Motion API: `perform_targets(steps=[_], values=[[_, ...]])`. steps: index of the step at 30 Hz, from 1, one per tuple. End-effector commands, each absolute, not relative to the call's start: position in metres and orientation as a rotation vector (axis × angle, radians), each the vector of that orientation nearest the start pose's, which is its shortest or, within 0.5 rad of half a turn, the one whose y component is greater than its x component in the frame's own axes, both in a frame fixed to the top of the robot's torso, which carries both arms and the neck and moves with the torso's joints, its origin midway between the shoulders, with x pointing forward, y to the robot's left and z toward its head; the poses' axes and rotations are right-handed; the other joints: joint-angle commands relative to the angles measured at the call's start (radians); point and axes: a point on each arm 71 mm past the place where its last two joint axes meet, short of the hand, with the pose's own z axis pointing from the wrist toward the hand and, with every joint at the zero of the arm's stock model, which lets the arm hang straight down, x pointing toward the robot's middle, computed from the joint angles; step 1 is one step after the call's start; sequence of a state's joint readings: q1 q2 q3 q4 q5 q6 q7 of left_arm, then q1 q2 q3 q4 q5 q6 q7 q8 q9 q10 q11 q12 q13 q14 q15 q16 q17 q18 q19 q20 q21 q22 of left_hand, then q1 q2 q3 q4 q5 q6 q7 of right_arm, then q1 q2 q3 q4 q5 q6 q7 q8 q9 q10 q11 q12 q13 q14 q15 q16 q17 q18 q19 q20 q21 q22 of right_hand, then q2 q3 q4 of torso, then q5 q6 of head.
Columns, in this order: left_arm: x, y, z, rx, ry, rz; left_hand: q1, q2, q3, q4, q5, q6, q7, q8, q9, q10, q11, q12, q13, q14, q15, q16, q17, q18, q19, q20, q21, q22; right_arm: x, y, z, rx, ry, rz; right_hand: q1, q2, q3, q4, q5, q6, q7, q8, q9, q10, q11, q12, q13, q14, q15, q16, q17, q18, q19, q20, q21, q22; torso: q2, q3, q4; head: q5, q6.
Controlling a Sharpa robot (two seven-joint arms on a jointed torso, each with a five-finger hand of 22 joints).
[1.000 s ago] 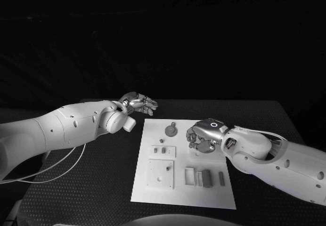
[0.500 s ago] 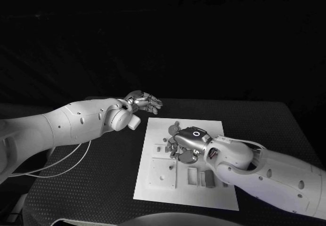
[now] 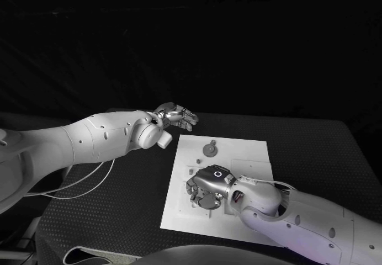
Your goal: Assemble the parts on the task board
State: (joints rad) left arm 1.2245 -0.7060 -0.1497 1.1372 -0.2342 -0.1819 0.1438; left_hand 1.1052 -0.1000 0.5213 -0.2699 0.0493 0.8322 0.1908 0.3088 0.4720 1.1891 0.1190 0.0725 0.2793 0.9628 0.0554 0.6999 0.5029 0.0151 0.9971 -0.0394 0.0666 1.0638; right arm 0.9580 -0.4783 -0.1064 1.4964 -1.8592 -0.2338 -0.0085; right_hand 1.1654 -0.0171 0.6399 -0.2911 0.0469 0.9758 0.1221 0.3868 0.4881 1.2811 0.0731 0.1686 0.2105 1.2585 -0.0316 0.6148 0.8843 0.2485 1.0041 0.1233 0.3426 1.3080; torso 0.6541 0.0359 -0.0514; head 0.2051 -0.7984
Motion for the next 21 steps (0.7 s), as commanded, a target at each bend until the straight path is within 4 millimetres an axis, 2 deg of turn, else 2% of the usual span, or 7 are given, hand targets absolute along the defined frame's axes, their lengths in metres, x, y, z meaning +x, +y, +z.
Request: perform_targets(steps=[1,11,21], values=[[0.540,0.251,-0.236,-1.004,1.744,-1.155,-0.006,0.001,-0.003,0.002,0.003,-0.002,-0.002,0.005,-0.001,-0.003,-0.003,0.000,-0.001,0.003,0.005,-0.005,0.001,0.007,0.001,0.002,0.002,-0.002,0.375,-0.014,-0.301,-0.784,1.685,0.958,0.016,0.011,0.004,-0.002,0.003,0.004,-0.001,0.005,0.001,0.019,-0.010,0.006,0.000,0.000,-0.007,0.003,0.001,0.013,0.009,0.000,0.005,0.023,0.000,0.0001,-0.0020,0.004,-0.002],[0.540,0.251,-0.236,-1.005,1.747,-1.156,-0.006,0.002,-0.004,0.002,0.003,-0.002,-0.002,0.005,-0.001,-0.003,-0.003,0.000,-0.001,0.003,0.005,-0.005,0.002,0.006,0.001,0.002,0.002,-0.002,0.372,-0.014,-0.315,-0.791,1.723,0.951,0.015,0.012,0.003,-0.003,0.003,0.004,-0.001,0.005,0.002,0.019,-0.011,0.006,0.001,0.001,-0.008,0.004,0.001,0.013,0.010,0.000,0.006,0.023,0.001,0.0006,-0.0007,0.009,-0.010],[0.540,0.251,-0.236,-1.005,1.748,-1.156,-0.007,0.002,-0.004,0.002,0.003,-0.003,-0.002,0.005,-0.001,-0.003,-0.003,0.000,-0.001,0.003,0.005,-0.006,0.003,0.006,0.001,0.002,0.002,-0.003,0.370,-0.014,-0.317,-0.789,1.730,0.958,0.015,0.013,0.003,-0.003,0.004,0.003,0.000,0.004,0.003,0.019,-0.011,0.006,0.001,0.001,-0.008,0.004,0.001,0.013,0.010,-0.001,0.006,0.023,0.000,0.0005,-0.0016,0.012,-0.012]])
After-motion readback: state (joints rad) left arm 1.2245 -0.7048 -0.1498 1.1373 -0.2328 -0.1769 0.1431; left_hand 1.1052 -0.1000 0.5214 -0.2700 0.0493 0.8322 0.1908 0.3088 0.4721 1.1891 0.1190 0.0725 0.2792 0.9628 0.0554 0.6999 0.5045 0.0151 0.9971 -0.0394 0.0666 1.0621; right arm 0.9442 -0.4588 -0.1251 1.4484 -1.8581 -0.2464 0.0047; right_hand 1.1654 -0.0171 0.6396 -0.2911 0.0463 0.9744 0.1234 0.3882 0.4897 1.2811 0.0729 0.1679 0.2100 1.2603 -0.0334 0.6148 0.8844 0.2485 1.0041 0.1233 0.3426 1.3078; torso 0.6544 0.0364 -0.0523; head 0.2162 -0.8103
